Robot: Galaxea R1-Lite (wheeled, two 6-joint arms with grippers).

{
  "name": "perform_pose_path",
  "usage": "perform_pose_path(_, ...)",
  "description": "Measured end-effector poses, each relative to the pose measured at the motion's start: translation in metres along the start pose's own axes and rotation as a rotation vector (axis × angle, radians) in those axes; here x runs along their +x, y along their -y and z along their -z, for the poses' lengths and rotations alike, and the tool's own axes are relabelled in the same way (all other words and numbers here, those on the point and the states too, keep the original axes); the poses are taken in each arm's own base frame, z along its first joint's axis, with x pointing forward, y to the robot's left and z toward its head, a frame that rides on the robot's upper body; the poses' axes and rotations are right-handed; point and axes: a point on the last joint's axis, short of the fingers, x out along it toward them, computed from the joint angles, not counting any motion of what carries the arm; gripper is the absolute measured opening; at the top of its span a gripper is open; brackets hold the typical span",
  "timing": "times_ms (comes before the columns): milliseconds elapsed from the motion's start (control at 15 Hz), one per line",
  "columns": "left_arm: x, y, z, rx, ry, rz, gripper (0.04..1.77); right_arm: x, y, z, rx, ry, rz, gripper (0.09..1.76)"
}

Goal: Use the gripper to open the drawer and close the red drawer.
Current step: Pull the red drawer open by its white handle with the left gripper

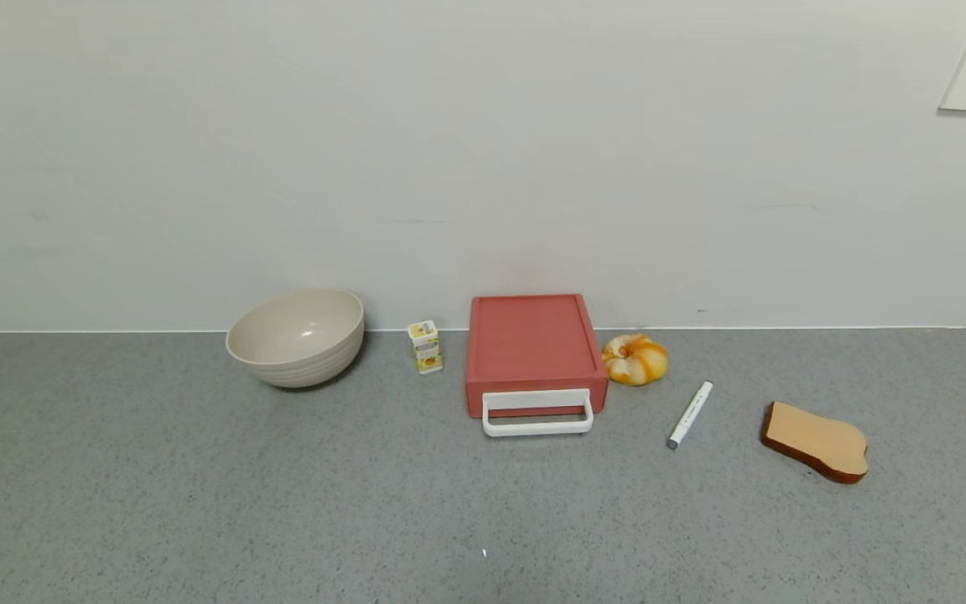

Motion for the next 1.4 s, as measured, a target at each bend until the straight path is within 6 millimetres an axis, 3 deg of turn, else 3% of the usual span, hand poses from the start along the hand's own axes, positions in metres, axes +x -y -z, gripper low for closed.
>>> perform_pose_path(267,0.008,-0.002,-0.045,0.001,-0.021,0.017,1.72,0.0,0.0,0.0,0.0,0.0,0.0,1.7)
perform_pose_path(467,0.031,-0.002,-0.092,0.006,-0.063,0.047,1.72,0.0,0.0,0.0,0.0,0.0,0.0,1.7)
perform_pose_path(733,0.085,0.001,-0.155,0.017,-0.14,0.12,1.72,0.0,0.0,0.0,0.0,0.0,0.0,1.7)
perform_pose_path(933,0.13,0.006,-0.192,0.015,-0.253,0.211,1.72,0.0,0.0,0.0,0.0,0.0,0.0,1.7)
perform_pose_path(1133,0.176,0.021,-0.212,0.017,-0.394,0.321,1.72,0.0,0.0,0.0,0.0,0.0,0.0,1.7)
perform_pose_path(1400,0.234,0.065,-0.212,0.037,-0.511,0.464,1.72,0.0,0.0,0.0,0.001,0.0,0.0,1.7)
